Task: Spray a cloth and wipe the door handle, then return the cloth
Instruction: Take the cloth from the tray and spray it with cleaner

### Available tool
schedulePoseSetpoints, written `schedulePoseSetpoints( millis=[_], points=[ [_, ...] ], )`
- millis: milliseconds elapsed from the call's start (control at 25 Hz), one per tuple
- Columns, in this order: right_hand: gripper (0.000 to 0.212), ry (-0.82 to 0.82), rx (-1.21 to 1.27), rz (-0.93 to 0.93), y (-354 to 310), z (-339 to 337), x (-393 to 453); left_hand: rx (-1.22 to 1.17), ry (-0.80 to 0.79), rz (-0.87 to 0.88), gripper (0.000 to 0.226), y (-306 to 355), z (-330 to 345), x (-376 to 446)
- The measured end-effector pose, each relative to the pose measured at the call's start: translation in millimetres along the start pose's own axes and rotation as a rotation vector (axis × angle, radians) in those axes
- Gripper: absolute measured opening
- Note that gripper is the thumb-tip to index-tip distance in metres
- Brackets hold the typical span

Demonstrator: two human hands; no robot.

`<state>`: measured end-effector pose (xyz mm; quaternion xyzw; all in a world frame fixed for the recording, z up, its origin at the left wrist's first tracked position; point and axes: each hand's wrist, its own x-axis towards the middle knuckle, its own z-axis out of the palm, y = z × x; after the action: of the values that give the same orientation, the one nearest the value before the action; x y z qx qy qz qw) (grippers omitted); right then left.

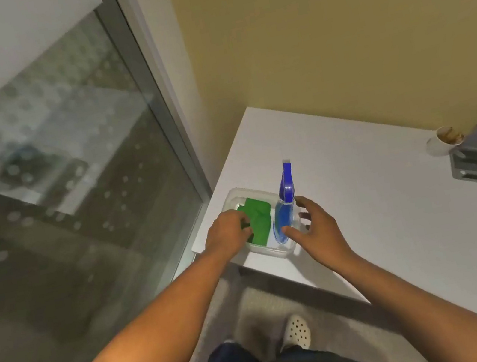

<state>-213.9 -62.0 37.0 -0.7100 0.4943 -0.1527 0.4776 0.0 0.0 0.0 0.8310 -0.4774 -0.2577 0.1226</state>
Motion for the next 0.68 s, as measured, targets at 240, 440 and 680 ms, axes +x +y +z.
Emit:
schedulePoseSetpoints(
  millis=[240,440,680],
  points=[
    [0.076,-0.008,0.061,0.091,9,6,22,-0.005,-0.159,-0.146,0.073,5,17,38],
    [0.056,0.021,0.007,0.152,10,0,13,-0.018,-0.140,-0.207,0.043,-2,28,52],
    [0.013,-0.312,-0.226,0.337,-1,11,-35,-0.338,0.001,-0.142,0.007,4,-1,27]
  ],
)
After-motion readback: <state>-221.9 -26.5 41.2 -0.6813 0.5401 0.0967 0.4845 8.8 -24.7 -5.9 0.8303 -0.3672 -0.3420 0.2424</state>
